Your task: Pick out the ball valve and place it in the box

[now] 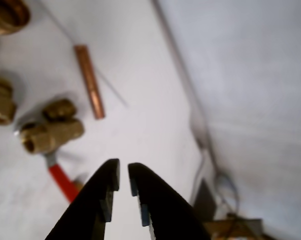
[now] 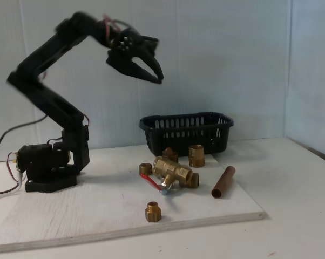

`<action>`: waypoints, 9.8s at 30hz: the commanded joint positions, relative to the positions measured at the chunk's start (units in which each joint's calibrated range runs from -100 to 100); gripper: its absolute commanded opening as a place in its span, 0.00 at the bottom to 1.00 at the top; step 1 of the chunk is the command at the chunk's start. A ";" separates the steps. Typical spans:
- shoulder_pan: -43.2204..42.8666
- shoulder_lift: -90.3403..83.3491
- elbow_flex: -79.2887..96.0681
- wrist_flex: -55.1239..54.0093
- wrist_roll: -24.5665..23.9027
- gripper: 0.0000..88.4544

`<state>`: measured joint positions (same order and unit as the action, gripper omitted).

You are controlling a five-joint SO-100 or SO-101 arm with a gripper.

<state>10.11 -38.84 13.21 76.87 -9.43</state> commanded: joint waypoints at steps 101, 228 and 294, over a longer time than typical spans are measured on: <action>8.19 64.32 -30.54 22.10 -0.25 0.58; 5.24 73.22 -42.18 22.18 -2.68 0.58; 5.24 73.13 -42.18 22.18 -2.89 0.21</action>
<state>14.93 35.03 -26.65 98.45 -12.37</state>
